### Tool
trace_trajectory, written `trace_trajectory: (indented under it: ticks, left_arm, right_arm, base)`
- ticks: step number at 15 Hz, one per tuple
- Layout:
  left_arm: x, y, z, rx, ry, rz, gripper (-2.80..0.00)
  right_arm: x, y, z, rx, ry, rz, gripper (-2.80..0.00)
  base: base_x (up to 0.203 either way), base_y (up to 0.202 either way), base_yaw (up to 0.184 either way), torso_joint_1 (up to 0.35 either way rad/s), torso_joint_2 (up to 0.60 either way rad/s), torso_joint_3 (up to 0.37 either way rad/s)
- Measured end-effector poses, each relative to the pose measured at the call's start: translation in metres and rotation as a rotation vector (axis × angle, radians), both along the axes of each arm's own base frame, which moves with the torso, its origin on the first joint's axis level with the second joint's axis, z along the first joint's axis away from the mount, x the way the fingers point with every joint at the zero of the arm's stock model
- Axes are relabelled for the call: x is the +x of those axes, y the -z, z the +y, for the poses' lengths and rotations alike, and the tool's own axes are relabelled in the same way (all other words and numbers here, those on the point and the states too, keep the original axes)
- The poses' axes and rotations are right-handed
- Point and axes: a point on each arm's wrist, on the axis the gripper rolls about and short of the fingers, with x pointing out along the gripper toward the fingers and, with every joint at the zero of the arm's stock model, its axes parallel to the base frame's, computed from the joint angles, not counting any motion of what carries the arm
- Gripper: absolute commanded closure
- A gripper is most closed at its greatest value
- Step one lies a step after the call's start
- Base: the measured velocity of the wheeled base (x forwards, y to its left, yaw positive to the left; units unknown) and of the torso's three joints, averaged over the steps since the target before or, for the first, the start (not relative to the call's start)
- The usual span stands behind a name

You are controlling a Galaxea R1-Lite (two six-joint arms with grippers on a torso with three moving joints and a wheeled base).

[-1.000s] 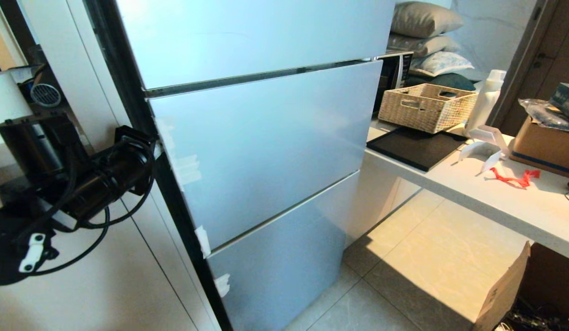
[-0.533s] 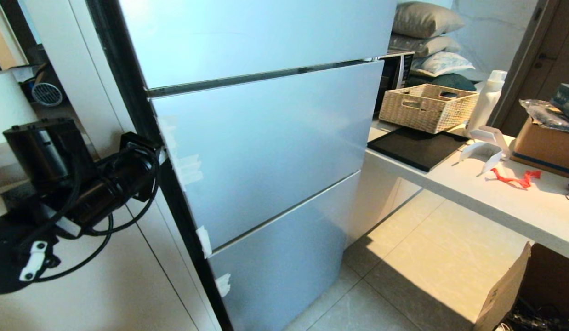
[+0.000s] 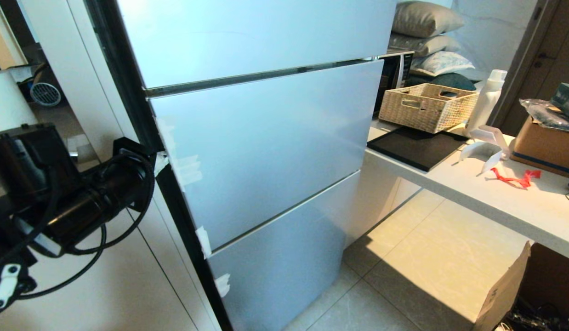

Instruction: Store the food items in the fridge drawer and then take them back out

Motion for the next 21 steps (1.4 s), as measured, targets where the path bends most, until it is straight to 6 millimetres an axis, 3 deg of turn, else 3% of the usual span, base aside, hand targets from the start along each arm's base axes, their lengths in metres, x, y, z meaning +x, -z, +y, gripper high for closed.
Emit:
trace_trajectory:
  ticks: [11, 16, 21]
  left_arm:
    - [-0.023, 0.007, -0.02, -0.027, 0.137, 0.028, 0.0]
    - [-0.068, 0.014, -0.046, 0.001, 0.316, 0.041, 0.0]
    - [-0.116, 0.022, -0.029, 0.033, 0.397, 0.04, 0.0]
  right_arm:
    - [0.0, 0.0, 0.0, 0.0, 0.0, 0.0, 0.0]
    - [0.0, 0.0, 0.0, 0.0, -0.001, 0.0, 0.0]
    - [0.0, 0.0, 0.0, 0.0, -0.001, 0.0, 0.0]
  base:
    - [0.0, 0.0, 0.0, 0.0, 0.0, 0.0]
    - [0.0, 0.0, 0.0, 0.0, 0.0, 0.0]
    - [0.0, 0.0, 0.0, 0.0, 0.0, 0.0]
